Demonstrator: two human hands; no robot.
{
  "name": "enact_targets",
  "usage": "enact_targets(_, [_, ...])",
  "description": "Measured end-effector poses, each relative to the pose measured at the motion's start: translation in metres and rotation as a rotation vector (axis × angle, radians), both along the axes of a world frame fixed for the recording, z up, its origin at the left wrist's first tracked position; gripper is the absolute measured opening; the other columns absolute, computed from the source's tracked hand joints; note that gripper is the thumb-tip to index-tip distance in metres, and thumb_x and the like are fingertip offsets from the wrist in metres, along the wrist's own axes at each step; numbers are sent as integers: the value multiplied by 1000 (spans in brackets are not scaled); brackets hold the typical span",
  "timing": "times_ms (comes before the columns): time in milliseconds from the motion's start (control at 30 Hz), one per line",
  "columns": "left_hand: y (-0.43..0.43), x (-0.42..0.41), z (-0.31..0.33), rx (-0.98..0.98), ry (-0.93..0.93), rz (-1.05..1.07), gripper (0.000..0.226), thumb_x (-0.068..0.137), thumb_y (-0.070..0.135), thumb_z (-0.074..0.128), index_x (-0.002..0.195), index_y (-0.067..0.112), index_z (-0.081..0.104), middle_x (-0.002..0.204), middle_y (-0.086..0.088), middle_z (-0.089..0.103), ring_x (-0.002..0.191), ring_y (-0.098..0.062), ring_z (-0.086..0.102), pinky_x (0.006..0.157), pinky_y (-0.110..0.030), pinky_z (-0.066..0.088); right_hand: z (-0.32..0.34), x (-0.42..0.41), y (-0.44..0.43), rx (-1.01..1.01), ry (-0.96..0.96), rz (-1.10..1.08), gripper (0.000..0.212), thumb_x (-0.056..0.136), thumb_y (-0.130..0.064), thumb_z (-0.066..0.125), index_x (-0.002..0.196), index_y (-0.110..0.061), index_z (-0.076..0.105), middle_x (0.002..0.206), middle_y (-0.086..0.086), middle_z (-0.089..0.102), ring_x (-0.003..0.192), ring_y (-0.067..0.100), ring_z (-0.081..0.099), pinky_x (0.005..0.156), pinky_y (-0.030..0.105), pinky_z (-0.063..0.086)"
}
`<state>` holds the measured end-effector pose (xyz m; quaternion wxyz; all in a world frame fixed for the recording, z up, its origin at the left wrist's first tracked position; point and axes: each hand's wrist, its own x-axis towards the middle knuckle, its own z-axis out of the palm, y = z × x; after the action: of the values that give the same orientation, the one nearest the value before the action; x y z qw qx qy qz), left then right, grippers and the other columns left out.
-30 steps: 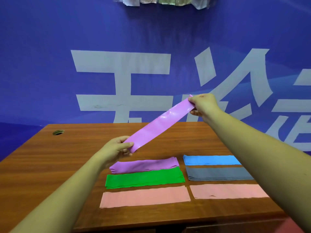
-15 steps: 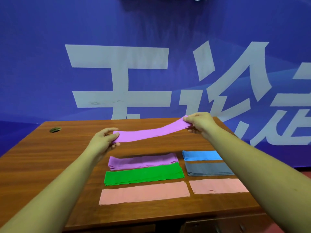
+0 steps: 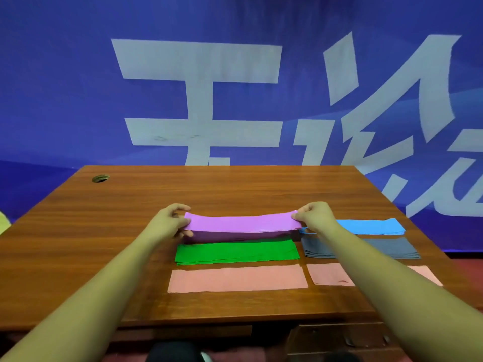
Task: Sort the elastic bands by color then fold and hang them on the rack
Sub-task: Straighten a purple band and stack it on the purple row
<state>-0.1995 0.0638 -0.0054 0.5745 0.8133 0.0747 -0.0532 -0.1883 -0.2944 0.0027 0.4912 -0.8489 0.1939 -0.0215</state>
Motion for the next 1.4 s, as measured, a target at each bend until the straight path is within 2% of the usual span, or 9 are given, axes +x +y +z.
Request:
enact_targets(100, [4, -1, -8, 126, -39, 20, 21, 93, -2, 55, 112, 7, 53, 67, -16, 63, 37, -10, 56, 36, -17, 40, -8, 5, 8, -135, -48, 28, 21, 75, -15, 82, 68, -14, 62, 78, 3, 67, 81, 22, 62, 70, 32, 48])
enact_targets(233, [9, 3, -20, 366, -80, 25, 17, 92, 9, 60, 106, 17, 56, 71, -10, 71, 54, -11, 66, 46, -18, 42, -18, 11, 22, -284, -72, 91, 18, 82, -18, 76, 75, -14, 60, 82, 4, 66, 77, 19, 59, 62, 28, 41])
enact_targets(400, [12, 8, -38, 499, -125, 36, 16, 91, 13, 62, 103, 22, 55, 80, -4, 69, 55, -8, 66, 51, -18, 43, -38, 17, 33, -371, -102, 100, 15, 88, -19, 69, 79, -11, 60, 81, 4, 64, 74, 21, 58, 60, 31, 45])
enact_targets(533, [12, 11, -54, 606, -154, 48, 20, 89, 18, 65, 107, 24, 59, 97, -3, 62, 85, -18, 59, 69, -29, 44, -53, 17, 38, -455, -106, 102, 15, 90, -23, 64, 80, -17, 55, 82, 3, 63, 74, 23, 60, 66, 41, 54])
enact_targets(633, [10, 12, -58, 614, -151, 59, 21, 91, 21, 65, 111, 24, 60, 102, -3, 58, 91, -14, 51, 66, -22, 37, -59, 19, 41, -491, -158, 94, 14, 92, -25, 62, 83, -18, 55, 84, 4, 64, 77, 25, 60, 68, 44, 55])
enact_targets(767, [12, 12, -63, 617, -183, 91, 22, 88, 23, 66, 110, 22, 63, 101, -3, 62, 95, -21, 58, 75, -32, 44, -67, 23, 43, -561, -207, 85, 10, 93, -21, 60, 89, -13, 59, 91, 7, 62, 86, 28, 58, 71, 41, 51])
enact_targets(1100, [8, -1, -52, 523, -136, 119, 43, 92, 29, 60, 133, 17, 53, 115, -7, 62, 107, -22, 57, 82, -30, 42, -59, 10, 41, -598, -249, 120, 26, 91, -22, 59, 110, -6, 64, 111, 17, 57, 108, 34, 51, 92, 42, 45])
enact_targets(1233, [9, -28, -47, 459, -148, 179, 34, 92, 28, 61, 121, 11, 55, 97, -3, 62, 92, -18, 56, 74, -29, 39, -50, -20, 39, -514, -285, 192, 19, 87, -16, 60, 105, -9, 62, 106, 10, 58, 99, 27, 55, 86, 39, 48])
enact_targets(1400, [9, -70, -47, 473, -114, 194, 17, 92, 26, 62, 101, 14, 53, 94, -2, 60, 91, -19, 56, 67, -26, 36, -60, -68, 36, -497, -189, 239, 23, 83, -10, 61, 106, -7, 62, 101, 9, 60, 96, 25, 58, 81, 34, 48])
